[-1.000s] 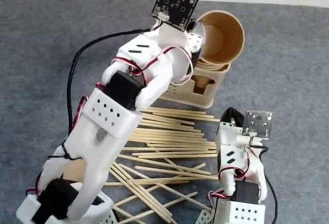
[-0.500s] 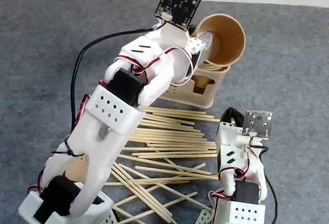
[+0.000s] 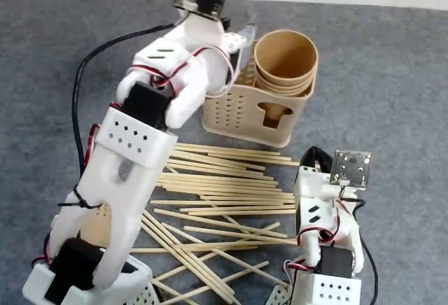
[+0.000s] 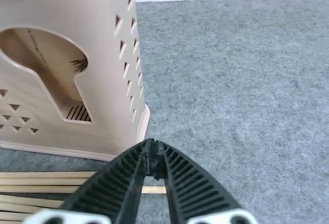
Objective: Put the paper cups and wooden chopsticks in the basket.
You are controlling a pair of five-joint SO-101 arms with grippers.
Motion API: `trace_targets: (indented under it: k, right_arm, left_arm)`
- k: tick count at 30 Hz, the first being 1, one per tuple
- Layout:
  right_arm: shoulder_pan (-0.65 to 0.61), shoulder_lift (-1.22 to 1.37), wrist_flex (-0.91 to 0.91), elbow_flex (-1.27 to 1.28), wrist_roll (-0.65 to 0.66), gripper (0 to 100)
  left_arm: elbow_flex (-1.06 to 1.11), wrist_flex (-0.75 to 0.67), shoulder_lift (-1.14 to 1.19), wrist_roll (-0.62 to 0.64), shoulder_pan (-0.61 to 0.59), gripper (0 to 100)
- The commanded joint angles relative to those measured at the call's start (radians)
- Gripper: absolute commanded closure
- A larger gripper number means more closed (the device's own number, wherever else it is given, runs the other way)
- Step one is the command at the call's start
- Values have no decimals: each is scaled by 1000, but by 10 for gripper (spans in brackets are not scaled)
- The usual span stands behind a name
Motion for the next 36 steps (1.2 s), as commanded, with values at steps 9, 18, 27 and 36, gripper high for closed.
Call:
trace_targets:
  k: [9, 18, 27, 36]
  right_arm:
    - [-27, -15, -21, 19, 11, 989]
    - [-27, -15, -21, 19, 11, 989]
    - [-27, -15, -21, 19, 11, 989]
    - [-28, -15, -21, 19, 11, 989]
  left_arm:
    - [-82, 219, -99, -17, 4, 861]
    - [-73, 592, -257, -224, -182, 861]
    - [-71, 905, -303, -491, -526, 857]
    - [140, 921, -308, -697, -829, 855]
